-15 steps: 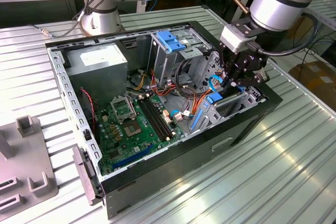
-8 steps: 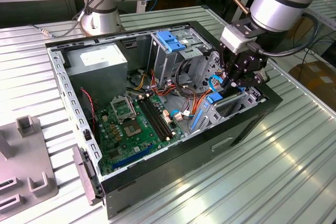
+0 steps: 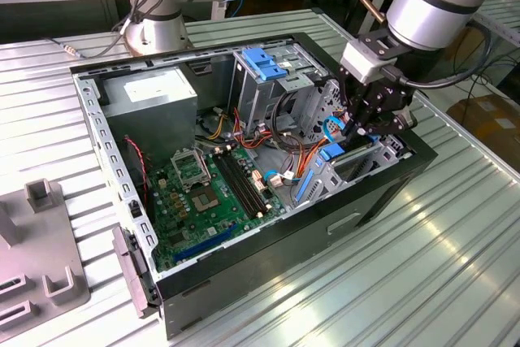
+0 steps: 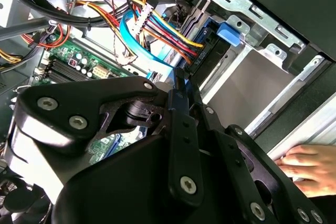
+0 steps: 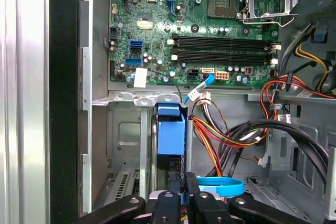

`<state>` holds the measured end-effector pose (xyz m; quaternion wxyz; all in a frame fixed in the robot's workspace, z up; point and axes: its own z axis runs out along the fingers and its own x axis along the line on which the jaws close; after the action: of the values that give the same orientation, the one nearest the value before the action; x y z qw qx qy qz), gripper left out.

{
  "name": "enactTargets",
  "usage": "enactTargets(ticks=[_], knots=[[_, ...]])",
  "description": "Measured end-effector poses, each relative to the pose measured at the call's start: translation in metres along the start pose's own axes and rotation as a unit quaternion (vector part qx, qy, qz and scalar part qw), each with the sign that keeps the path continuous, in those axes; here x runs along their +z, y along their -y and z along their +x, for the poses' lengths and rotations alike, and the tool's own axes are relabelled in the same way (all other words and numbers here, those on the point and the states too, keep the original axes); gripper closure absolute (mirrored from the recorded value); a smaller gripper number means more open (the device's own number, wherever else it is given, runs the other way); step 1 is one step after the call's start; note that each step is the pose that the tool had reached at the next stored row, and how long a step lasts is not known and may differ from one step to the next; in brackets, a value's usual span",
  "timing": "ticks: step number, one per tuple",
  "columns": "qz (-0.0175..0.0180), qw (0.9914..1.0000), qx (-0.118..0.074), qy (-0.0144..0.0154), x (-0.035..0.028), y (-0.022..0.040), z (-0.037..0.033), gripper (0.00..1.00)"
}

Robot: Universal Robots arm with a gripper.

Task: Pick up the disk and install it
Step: 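Insert the second disk wire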

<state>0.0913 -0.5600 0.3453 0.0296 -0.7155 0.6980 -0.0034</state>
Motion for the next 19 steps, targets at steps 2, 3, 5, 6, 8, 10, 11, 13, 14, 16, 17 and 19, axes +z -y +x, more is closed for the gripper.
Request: enactTargets(ticks=[2,3,5,6,8,10,11,13,14,16,17,19], knots=[[0.0,1.0,0.0,0.0001,0.0,0.0004,0.0,0.84],[0.0,1.0,0.0,0.0001,0.0,0.0011,0.0,0.84],[0.0,1.0,0.0,0.0002,-0.0002,0.0016,0.0,0.84],[0.0001,1.0,0.001,0.0002,-0.0006,0.0017,0.0,0.84],[0.0001,1.0,0.001,0.0001,-0.0017,0.0019,0.0,0.84],[0.0001,1.0,0.003,0.0,-0.0027,0.0019,-0.0001,0.84],[0.0002,0.99999,0.004,0.0001,-0.0028,0.002,-0.0001,0.84],[0.0003,0.99998,0.007,-0.0002,-0.003,0.002,0.0,0.84],[0.0003,0.99997,0.007,-0.0004,-0.0031,0.0021,0.0002,0.84],[0.0003,0.99996,0.008,-0.0004,-0.0031,0.0023,0.001,0.84],[0.0004,0.99996,0.009,0.0002,-0.003,0.0024,0.0013,0.84],[0.0005,0.99994,0.01,0.0048,-0.003,0.0024,0.002,0.84]])
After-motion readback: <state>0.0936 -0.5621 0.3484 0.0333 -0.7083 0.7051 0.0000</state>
